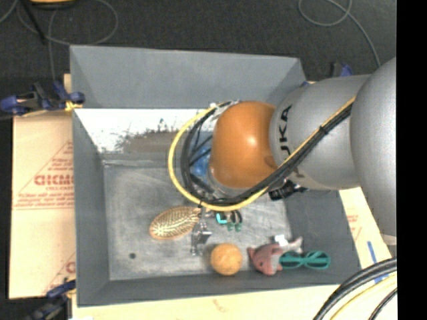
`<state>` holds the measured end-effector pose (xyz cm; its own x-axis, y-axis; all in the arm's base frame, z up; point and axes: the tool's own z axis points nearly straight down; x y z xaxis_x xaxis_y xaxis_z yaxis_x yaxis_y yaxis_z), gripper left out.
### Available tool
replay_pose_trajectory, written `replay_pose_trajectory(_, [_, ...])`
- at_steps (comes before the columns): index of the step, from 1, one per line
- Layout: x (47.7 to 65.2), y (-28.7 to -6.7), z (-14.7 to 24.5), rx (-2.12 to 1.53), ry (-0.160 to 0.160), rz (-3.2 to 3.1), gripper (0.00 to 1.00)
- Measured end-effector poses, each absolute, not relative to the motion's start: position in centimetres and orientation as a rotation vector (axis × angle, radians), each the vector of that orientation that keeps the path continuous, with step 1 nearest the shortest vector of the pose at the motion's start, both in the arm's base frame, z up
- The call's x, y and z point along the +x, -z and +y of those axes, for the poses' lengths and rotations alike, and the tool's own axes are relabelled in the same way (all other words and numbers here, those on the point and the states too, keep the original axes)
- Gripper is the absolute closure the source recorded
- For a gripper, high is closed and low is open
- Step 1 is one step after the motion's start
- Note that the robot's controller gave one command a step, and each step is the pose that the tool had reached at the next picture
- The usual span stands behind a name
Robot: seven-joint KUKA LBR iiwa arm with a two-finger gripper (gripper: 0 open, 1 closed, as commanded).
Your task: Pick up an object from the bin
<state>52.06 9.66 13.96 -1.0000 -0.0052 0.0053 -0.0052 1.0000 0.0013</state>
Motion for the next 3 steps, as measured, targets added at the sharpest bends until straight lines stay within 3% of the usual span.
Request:
replay_pose_trajectory(1, [52.3, -14.4, 9.6, 0.004, 0.003, -3.144, 0.0])
replay_pose_trajectory(2, [53.5, -8.0, 9.4, -0.263, 0.012, -3.161, 1.0])
replay_pose_trajectory(3, [53.5, -8.0, 9.4, -0.263, 0.012, -3.16, 1.0])
